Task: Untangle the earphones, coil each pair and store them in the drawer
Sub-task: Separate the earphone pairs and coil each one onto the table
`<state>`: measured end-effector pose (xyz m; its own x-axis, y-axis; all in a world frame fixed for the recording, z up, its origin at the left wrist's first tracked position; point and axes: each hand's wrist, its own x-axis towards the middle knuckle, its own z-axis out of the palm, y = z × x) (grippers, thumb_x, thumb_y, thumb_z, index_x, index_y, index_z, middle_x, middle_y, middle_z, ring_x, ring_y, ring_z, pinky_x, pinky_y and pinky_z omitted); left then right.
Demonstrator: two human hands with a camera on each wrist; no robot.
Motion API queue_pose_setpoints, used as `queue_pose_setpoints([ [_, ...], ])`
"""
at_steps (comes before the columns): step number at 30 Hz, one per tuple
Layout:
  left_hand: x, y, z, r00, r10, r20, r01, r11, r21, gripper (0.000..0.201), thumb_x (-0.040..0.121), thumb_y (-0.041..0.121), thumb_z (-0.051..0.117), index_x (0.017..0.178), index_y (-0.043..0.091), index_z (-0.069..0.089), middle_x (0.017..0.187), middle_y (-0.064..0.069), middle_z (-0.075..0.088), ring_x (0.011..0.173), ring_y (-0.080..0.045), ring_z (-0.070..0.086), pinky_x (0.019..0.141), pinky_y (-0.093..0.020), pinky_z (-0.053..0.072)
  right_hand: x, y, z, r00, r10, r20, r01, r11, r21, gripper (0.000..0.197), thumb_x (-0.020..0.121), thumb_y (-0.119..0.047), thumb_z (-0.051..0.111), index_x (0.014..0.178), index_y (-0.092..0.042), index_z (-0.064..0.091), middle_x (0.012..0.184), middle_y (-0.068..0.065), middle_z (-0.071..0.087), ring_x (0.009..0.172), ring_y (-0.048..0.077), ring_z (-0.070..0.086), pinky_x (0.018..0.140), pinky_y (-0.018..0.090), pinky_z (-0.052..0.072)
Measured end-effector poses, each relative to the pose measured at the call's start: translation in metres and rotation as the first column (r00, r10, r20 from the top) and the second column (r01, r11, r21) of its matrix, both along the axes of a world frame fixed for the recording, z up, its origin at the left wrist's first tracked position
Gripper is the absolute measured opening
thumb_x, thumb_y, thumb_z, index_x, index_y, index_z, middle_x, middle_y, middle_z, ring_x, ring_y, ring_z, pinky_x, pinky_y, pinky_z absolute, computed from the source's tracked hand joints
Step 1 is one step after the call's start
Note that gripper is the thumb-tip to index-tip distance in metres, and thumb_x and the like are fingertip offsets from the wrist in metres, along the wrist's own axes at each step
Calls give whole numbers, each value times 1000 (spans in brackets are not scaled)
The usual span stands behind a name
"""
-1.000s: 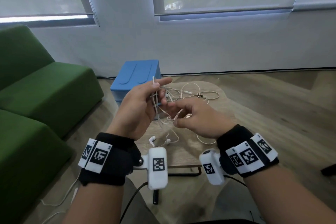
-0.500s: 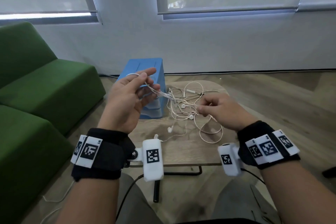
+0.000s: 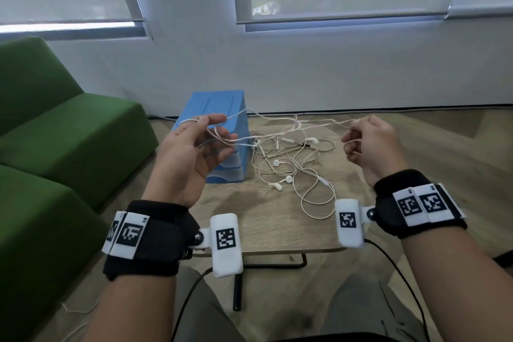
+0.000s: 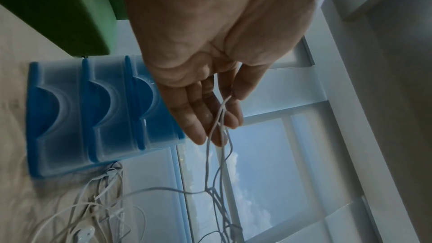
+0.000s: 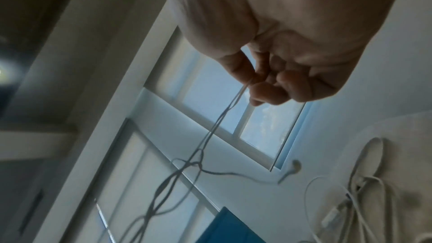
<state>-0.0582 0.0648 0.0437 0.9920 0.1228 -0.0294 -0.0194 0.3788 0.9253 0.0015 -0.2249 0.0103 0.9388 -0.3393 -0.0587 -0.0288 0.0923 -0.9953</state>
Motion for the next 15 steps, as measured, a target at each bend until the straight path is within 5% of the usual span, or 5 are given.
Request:
queue_pose_setpoints([
  [4,-3,-3,-8,996,-74,-53,79,991,106,28,104,15,46,105,1,70,79,5,68,85,-18,60,83,-33,53,0,1,15,990,-110,88,87,970,227,21,98,-9,47,79,-18,49,61,2,57,40,13,44,49,25,27],
  [8,-2,-10,-13,994,-66,-86,78,985,151,29,98,23,57,103,6,80,75,5,48,73,-10,51,82,-32,46,3,-9,30,970,-201,135,127,897,424,20,98,-12,43,80,-18,47,58,1,59,45,14,46,48,22,27],
  [15,4,-11,-20,995,7,-97,18,966,257,32,100,30,60,101,9,83,70,4,43,76,-13,50,82,-36,47,8,-23,38,943,-286,172,151,825,545,4,97,-15,42,101,-15,43,60,4,63,48,18,51,47,22,32],
])
